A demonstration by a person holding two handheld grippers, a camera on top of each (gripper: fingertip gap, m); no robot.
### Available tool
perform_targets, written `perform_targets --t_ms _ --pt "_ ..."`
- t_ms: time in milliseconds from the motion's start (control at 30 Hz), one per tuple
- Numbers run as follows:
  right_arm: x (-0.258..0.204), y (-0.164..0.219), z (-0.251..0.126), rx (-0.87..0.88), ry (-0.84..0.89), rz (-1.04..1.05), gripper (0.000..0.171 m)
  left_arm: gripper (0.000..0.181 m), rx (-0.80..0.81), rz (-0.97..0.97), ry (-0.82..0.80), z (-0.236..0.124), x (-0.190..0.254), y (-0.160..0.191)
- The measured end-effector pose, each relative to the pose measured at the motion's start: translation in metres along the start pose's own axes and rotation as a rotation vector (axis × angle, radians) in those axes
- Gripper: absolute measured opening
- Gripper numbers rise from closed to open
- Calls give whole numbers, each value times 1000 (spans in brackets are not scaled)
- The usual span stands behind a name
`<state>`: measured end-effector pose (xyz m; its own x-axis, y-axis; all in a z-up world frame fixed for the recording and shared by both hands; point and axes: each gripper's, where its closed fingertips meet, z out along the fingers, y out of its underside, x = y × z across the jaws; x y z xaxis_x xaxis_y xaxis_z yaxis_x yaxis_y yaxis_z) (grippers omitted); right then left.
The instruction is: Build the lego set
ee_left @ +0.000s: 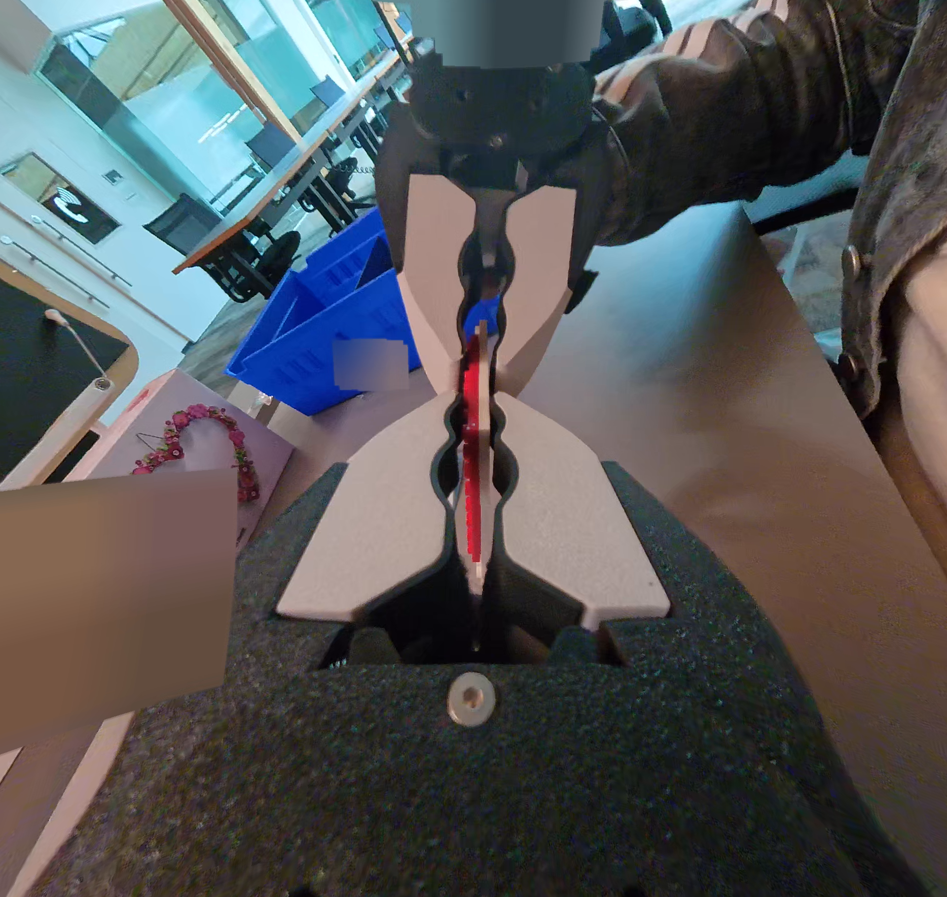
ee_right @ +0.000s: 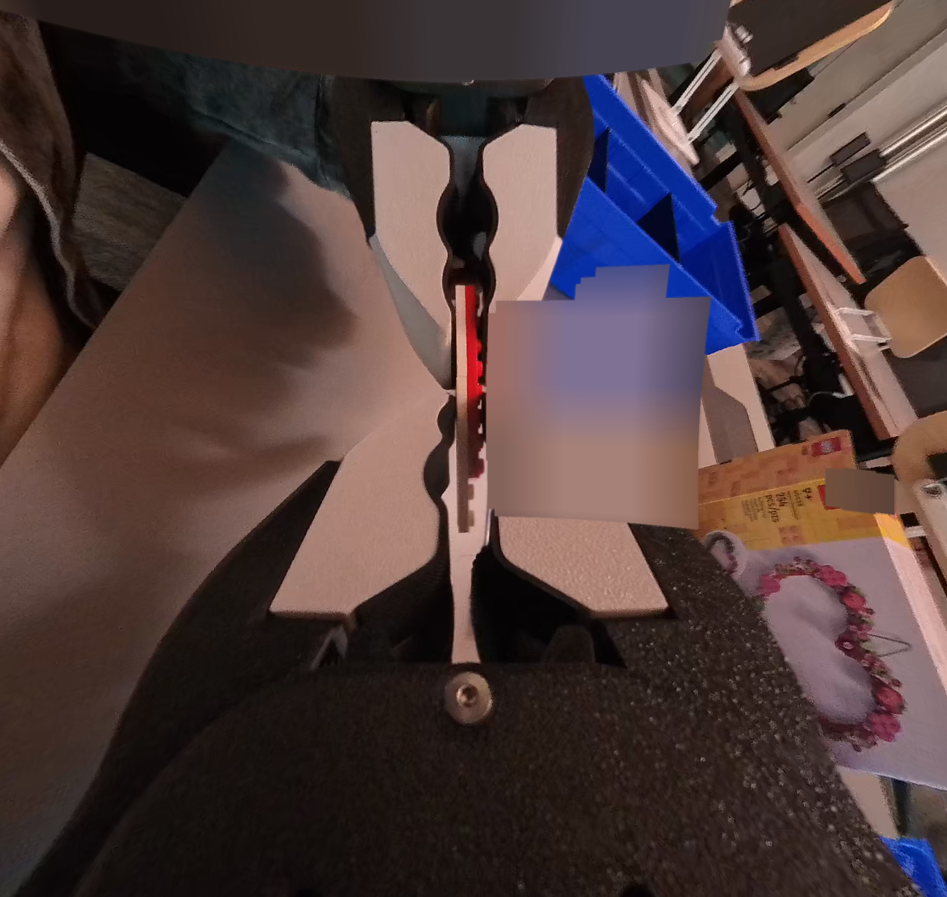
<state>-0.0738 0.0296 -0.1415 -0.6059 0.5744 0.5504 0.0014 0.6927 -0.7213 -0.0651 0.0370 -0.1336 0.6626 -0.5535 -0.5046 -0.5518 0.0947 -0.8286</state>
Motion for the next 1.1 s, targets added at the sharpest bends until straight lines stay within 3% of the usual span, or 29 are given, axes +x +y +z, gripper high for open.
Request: perform_targets --t_ms 267,433,567,667,1033,1100 --pt "-9 9 5 -73 -116 181 8 8 -87 86 37 2 7 11" --pt "-9 5 6 -53 -143 246 9 8 -38 47 63 -1 7 8" --pt "1 3 1 -49 -54 115 16 7 14 -58 40 -2 3 7" --pt "-3 3 2 -73 -46 12 9 7 14 -64 31 -3 3 9" --pt "-5 3 1 -82 -39 -37 10 7 34 -143 40 -3 7 10" --pt "-2 3 -2 -84 -18 -29 24 8 72 -153 36 -5 5 5"
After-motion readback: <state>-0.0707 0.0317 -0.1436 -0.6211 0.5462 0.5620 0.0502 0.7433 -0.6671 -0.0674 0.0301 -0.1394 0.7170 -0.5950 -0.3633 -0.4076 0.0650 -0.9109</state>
